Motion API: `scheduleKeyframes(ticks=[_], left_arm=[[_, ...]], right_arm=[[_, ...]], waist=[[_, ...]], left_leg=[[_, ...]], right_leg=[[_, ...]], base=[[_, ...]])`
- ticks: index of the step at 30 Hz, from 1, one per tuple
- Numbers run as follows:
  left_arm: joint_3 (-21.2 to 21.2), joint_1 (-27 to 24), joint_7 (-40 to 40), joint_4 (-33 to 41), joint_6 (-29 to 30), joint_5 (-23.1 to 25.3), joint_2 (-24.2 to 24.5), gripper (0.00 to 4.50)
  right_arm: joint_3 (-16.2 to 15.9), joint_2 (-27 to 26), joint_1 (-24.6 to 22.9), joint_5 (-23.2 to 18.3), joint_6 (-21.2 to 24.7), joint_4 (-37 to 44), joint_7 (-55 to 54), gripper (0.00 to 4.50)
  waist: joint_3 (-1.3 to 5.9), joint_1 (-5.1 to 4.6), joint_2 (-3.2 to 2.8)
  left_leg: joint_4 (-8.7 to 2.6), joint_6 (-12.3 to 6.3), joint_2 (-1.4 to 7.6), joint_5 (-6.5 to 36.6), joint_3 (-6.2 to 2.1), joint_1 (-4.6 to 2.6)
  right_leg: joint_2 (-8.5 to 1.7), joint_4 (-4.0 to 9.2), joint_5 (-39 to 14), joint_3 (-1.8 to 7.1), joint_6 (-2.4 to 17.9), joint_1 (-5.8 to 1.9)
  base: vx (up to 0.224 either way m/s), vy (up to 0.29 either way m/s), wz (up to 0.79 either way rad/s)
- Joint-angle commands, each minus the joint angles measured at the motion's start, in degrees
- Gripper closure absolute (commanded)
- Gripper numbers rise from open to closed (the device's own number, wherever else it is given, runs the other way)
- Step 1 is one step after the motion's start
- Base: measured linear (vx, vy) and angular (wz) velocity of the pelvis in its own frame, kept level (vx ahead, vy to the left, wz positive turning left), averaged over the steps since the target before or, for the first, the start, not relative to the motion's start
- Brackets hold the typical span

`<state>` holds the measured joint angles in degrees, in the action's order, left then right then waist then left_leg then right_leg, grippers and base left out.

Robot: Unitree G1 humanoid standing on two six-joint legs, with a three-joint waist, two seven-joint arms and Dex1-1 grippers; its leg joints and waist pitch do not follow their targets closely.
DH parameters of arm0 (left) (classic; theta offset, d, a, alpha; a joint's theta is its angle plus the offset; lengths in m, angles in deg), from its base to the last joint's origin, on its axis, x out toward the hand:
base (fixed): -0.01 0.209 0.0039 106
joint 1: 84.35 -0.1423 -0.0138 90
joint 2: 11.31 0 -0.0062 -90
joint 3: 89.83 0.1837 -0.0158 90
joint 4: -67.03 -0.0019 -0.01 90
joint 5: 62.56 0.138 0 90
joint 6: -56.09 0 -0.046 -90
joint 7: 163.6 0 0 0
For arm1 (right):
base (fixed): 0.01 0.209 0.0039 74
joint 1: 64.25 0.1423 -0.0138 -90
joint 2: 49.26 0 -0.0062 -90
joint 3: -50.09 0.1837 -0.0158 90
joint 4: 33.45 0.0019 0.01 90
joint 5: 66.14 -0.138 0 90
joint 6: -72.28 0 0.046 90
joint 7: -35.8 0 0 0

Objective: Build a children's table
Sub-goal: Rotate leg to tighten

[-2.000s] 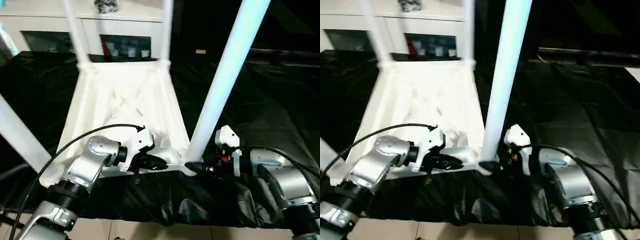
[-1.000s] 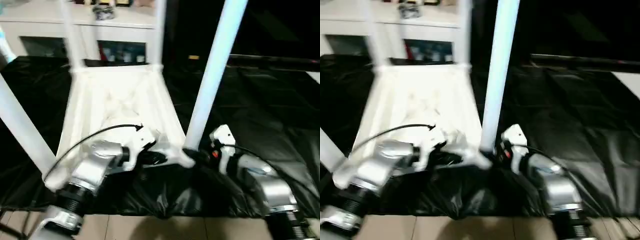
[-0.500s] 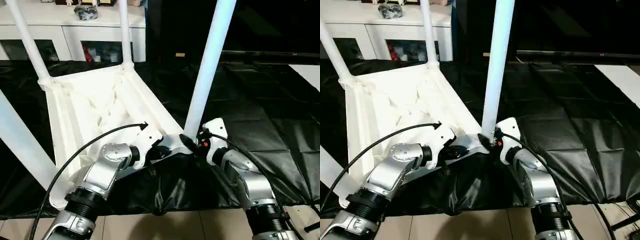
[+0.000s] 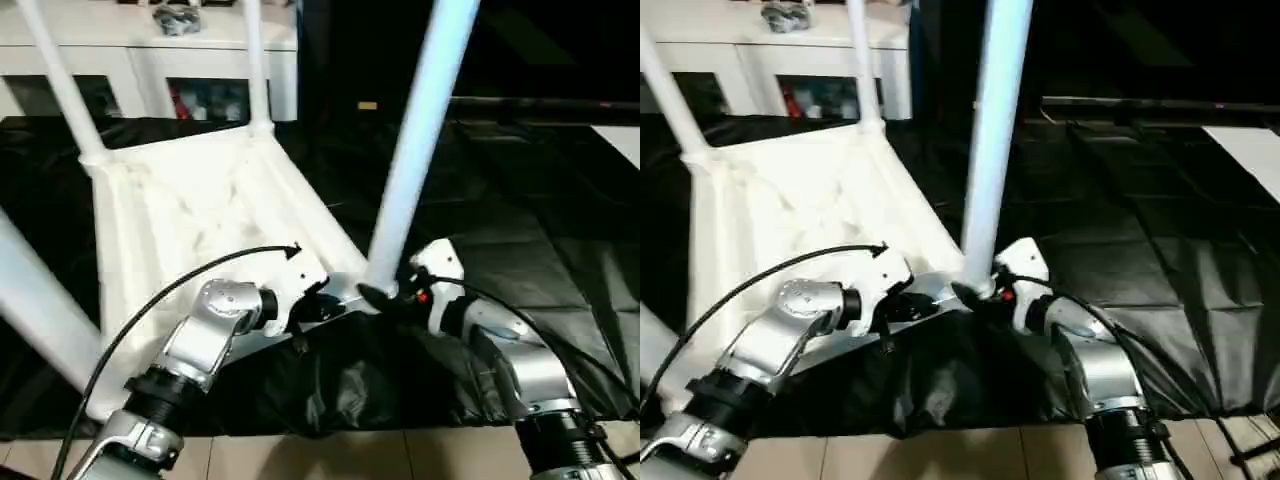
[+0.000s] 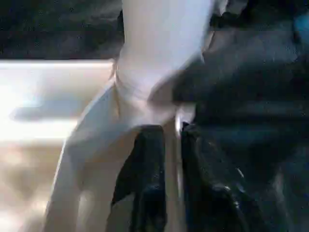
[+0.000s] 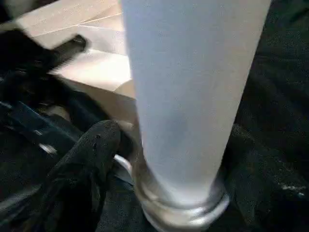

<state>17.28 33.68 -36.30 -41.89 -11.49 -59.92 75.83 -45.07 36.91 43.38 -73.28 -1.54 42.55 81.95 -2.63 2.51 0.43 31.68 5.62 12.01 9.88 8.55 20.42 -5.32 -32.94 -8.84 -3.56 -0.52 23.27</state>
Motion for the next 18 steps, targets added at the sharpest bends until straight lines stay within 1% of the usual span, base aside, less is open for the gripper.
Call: scheduleKeyframes(ticks=[1,2,3,5,6,7,9,10,11,13,15,17,18], left_arm=[[0.6,0.3,0.6,-0.2,1.2,0.6,0.5,3.71],[0.6,0.3,0.7,-0.2,1.4,0.5,0.6,3.71],[0.4,0.2,0.3,-0.1,1.6,0.0,0.6,3.71],[0.3,0.0,-0.4,0.3,1.7,-0.5,1.0,3.98],[0.2,0.0,-0.7,0.6,1.7,-0.5,1.3,4.07],[0.5,-0.3,-1.5,1.2,1.7,-0.5,2.2,4.1],[0.8,-0.6,-2.4,2.0,1.8,-0.5,3.1,4.32],[1.1,-0.9,-3.0,2.8,1.8,-0.3,4.0,4.32],[1.3,-1.0,-3.5,3.2,1.7,-0.4,4.4,4.32],[1.0,-1.8,-4.7,5.9,3.4,-1.3,5.9,4.32],[0.7,-2.0,-4.9,6.6,4.1,-1.8,6.0,4.32],[0.2,-2.7,-4.7,8.5,4.6,-2.3,6.7,4.01],[0.2,-2.8,-4.4,8.7,4.5,-2.2,6.7,4.01]], right_arm=[[-1.2,0.2,-0.2,-0.7,1.0,0.1,1.2,0.96],[-1.1,0.3,-0.1,-0.7,0.9,0.1,1.3,0.96],[-0.9,0.5,0.0,-0.8,1.0,0.1,1.5,0.96],[-0.8,0.6,0.1,-0.9,1.0,0.1,1.7,0.96],[-0.8,0.7,0.1,-0.9,0.9,0.0,1.9,0.96],[-0.9,0.9,0.0,-0.9,0.6,0.0,2.2,0.96],[-1.0,1.3,0.1,-1.0,0.4,-0.3,2.3,0.96],[-1.0,1.6,0.2,-1.2,0.4,-0.4,2.5,0.96],[-0.9,1.7,0.2,-1.2,0.3,-0.6,2.5,0.96],[-0.8,2.3,0.4,-1.2,0.1,-1.0,2.9,0.96],[-0.8,2.4,0.4,-1.2,0.1,-1.0,3.0,0.96],[-1.0,2.9,0.2,-0.8,-0.2,-1.3,3.3,0.96],[-1.0,3.0,0.2,-0.8,-0.3,-1.3,3.3,0.96]], waist=[[3.03,0.63,-0.02],[3.07,0.77,-0.15],[3.11,0.91,-0.19],[3.11,0.99,-0.23],[3.08,0.98,-0.24],[3.06,0.94,-0.05],[3.02,0.95,-0.21],[3.0,0.89,-0.05],[2.95,0.89,-0.18],[2.86,0.93,-0.09],[2.87,1.03,-0.19],[2.92,1.13,-0.07],[2.9,1.14,-0.08]], left_leg=[[-3.65,-1.71,0.36,15.8,0.88,0.54],[-3.56,-1.88,0.39,15.2,0.96,0.41],[-3.52,-1.93,0.41,14.2,1.01,0.46],[-3.51,-1.88,0.4,13.7,1.01,0.47],[-3.56,-1.82,0.4,14.0,1.0,0.46],[-3.58,-1.79,0.4,14.4,1.04,0.41],[-3.66,-1.69,0.47,15.2,0.97,0.36],[-3.66,-1.69,0.47,15.3,0.99,0.38],[-3.69,-1.67,0.52,15.7,1.0,0.27],[-3.7,-1.56,0.52,16.1,1.05,0.22],[-3.61,-1.48,0.52,15.8,1.14,0.08],[-3.59,-1.47,0.56,15.1,1.15,0.1],[-3.63,-1.45,0.56,14.7,1.07,0.31]], right_leg=[[-1.9,3.88,-16.7,1.72,10.6,-2.79],[-1.89,3.74,-15.8,1.74,11.2,-2.8],[-1.85,3.54,-14.4,1.71,11.7,-2.9],[-1.79,3.39,-13.4,1.68,12.0,-2.98],[-1.77,3.35,-13.4,1.62,12.1,-3.09],[-1.77,3.44,-14.1,1.63,11.9,-3.06],[-1.85,3.47,-15.4,1.64,11.6,-3.04],[-1.84,3.5,-15.6,1.65,11.5,-3.05],[-1.86,3.56,-16.2,1.67,11.4,-2.96],[-1.89,3.64,-17.6,1.69,11.1,-2.87],[-1.82,3.61,-17.6,1.73,11.2,-2.73],[-1.79,3.49,-16.8,1.73,11.4,-2.76],[-1.82,3.36,-16.3,1.69,11.4,-2.9]], base=[[0.0,0.0,0.0],[0.0,0.0,0.0],[0.0,0.0,0.0],[0.0,0.0,0.0],[0.0,0.0,0.0],[0.0,0.0,0.0],[0.0,0.0,0.0],[0.0,0.0,0.0],[0.0,0.0,0.0],[0.0,0.0,0.0],[0.0,0.0,0.0],[0.0,0.0,0.0],[0.0,0.0,0.0]])
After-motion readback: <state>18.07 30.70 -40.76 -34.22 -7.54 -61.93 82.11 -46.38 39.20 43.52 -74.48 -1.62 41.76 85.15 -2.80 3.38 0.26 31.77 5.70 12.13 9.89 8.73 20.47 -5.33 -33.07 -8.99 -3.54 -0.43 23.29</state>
